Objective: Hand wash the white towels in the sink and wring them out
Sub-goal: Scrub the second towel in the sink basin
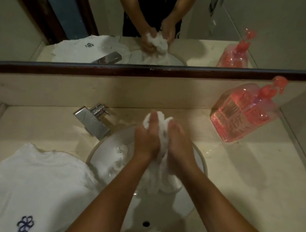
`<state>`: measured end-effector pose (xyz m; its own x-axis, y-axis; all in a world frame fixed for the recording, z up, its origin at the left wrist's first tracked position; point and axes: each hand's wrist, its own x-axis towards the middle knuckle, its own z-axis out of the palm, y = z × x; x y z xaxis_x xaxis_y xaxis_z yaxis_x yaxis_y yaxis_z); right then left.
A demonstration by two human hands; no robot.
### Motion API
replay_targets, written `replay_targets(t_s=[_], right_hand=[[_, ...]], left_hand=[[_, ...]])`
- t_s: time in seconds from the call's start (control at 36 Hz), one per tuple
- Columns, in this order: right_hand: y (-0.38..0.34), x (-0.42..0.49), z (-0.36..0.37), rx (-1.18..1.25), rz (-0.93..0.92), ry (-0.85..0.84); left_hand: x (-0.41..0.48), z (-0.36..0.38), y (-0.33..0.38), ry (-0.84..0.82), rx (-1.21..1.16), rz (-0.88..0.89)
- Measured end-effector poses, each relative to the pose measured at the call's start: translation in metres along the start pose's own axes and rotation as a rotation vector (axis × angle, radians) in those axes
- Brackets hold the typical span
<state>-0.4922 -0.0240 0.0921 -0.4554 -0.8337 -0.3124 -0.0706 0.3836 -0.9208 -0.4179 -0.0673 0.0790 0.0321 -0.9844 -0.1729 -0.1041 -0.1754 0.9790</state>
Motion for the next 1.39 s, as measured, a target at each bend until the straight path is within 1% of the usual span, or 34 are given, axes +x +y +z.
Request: replay_targets(t_s=[0.03, 0.08, 0.14, 0.19, 0.22, 0.31, 0.36, 0.42, 0.44, 0.53, 0.56, 0.58, 0.61, 0.64, 0.69, 0.75, 0.81, 0.89, 0.94, 1.0, 1.06, 1.11, 1.19, 1.28, 1.33, 1.39], right_hand=[[0.002, -0.011, 0.001, -0.029, -0.042, -0.04], [0.006, -0.014, -0.004, -0.085, -0.082, -0.119], [0.006, 0.003, -0.014, -0.067, -0.041, -0.113], [0.005, 0.019, -0.026, 0.054, 0.022, -0.082], [0.005, 0.027, -0.032, 0.08, 0.018, -0.061], [0.013, 0.042, -0.049, 0.02, 0.019, -0.097], [0.018, 0.048, -0.055, -0.017, 0.104, -0.165], [0.02, 0.05, -0.062, -0.138, 0.198, -0.246], [0.023, 0.052, -0.065, -0.242, 0.226, -0.296], [0.04, 0.057, -0.076, -0.653, 0.234, -0.486], [0.045, 0.059, -0.078, -0.771, 0.249, -0.512], [0.051, 0.062, -0.078, -0.833, 0.274, -0.519], [0.058, 0.065, -0.078, -0.841, 0.294, -0.519], [0.064, 0.068, -0.077, -0.8, 0.3, -0.52], [0.072, 0.069, -0.074, -0.636, 0.268, -0.493], [0.078, 0.067, -0.068, -0.444, 0.201, -0.405], [0.086, 0.067, -0.063, -0.283, 0.158, -0.332], [0.096, 0.069, -0.053, -0.215, 0.136, -0.24], [0.105, 0.072, -0.05, -0.197, 0.153, -0.192], [0.113, 0.075, -0.049, -0.278, 0.133, -0.171], [0.12, 0.078, -0.049, -0.377, 0.129, -0.144], [0.126, 0.079, -0.046, -0.409, 0.143, -0.101], [0.123, 0.072, -0.027, -0.332, 0.172, -0.098], [0.113, 0.057, 0.005, -0.165, 0.285, -0.151], [0.108, 0.042, 0.022, -0.097, 0.265, -0.238], [0.104, 0.032, 0.029, -0.077, 0.22, -0.291]], left_hand=[[0.005, -0.004, 0.0, 0.026, -0.015, -0.031], [0.009, -0.009, -0.002, 0.01, 0.004, -0.068], [0.01, -0.015, -0.008, -0.019, 0.04, -0.09], [0.013, -0.022, -0.008, -0.027, 0.051, -0.109], [0.015, -0.025, -0.008, -0.029, 0.07, -0.127], [0.018, -0.034, -0.013, -0.052, 0.201, -0.22], [0.02, -0.04, -0.027, -0.088, 0.239, -0.304], [0.024, -0.044, -0.042, -0.089, 0.201, -0.41], [0.025, -0.046, -0.048, -0.082, 0.187, -0.471], [0.028, -0.05, -0.066, -0.079, 0.121, -0.553], [0.029, -0.051, -0.071, -0.088, 0.105, -0.57], [0.029, -0.052, -0.076, -0.101, 0.088, -0.579], [0.03, -0.054, -0.081, -0.117, 0.085, -0.583], [0.03, -0.056, -0.085, -0.126, 0.08, -0.579], [0.029, -0.059, -0.092, -0.128, 0.055, -0.561], [0.03, -0.06, -0.1, -0.155, 0.012, -0.562], [0.03, -0.061, -0.108, -0.245, -0.045, -0.584], [0.028, -0.06, -0.118, -0.383, -0.077, -0.596], [0.028, -0.058, -0.126, -0.406, -0.062, -0.589], [0.028, -0.056, -0.135, -0.364, -0.066, -0.569], [0.031, -0.055, -0.142, -0.278, -0.076, -0.544], [0.034, -0.052, -0.148, -0.23, -0.042, -0.493], [0.034, -0.04, -0.155, -0.195, 0.031, -0.38], [0.03, -0.021, -0.151, -0.168, 0.087, -0.285], [0.031, -0.012, -0.147, -0.108, 0.159, -0.255], [0.032, -0.007, -0.144, -0.098, 0.189, -0.219]])
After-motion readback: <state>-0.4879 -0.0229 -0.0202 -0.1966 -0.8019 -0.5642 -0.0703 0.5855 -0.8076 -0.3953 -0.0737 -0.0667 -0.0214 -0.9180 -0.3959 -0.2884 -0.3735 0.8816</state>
